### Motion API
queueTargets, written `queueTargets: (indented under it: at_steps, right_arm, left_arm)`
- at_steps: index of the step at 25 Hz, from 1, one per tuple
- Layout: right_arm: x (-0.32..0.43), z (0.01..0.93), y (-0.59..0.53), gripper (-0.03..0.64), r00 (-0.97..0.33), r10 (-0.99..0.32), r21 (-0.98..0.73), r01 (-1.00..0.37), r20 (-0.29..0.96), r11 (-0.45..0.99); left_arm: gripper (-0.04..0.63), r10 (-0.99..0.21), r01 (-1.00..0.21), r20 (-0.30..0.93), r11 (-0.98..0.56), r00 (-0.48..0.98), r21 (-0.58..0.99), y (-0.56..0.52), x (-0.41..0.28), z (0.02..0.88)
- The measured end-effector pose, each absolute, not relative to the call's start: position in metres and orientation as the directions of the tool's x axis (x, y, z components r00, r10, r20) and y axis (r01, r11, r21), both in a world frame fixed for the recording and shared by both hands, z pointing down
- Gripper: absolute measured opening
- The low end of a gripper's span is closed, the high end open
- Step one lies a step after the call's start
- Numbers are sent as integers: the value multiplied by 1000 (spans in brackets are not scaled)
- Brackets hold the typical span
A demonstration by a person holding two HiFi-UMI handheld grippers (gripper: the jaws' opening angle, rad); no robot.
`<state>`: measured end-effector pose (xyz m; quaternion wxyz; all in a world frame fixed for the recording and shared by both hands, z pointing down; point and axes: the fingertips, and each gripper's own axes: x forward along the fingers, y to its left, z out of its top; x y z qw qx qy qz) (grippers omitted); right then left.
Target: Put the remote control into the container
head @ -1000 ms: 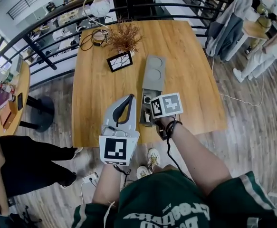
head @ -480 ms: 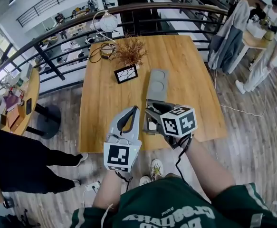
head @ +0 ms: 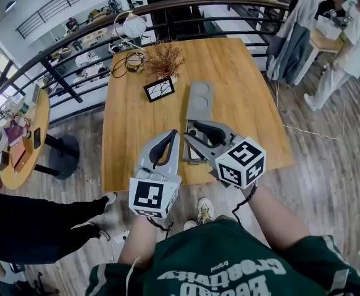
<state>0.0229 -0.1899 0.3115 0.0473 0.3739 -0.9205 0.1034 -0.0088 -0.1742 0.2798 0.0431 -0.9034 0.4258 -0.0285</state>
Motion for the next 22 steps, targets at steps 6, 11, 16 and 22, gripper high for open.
queueTargets:
  at_steps: [6, 11, 16, 22]
  right_arm:
    - [24, 285, -169, 146, -731, -681, -87, -681, 38, 727]
    - [26, 272, -152, 135, -729, -684, -44, -683, -16, 729]
    - [29, 258, -136, 92, -720, -688, -16, -690, -86, 724]
    - [30, 246, -123, 58, -717, -685, 19, -693, -126, 721]
  left_arm:
    - [-2, -768, -763, 13, -639, 641, -96, -168, -5, 275]
    - [-2, -760, -755, 12, -647, 650, -106, -158, -3, 268]
    - [-2, -765, -761, 8, -641, 644, -104, -150, -14, 266]
    - [-2, -778, -774, -16, -622, 628, -116, -145, -24, 250]
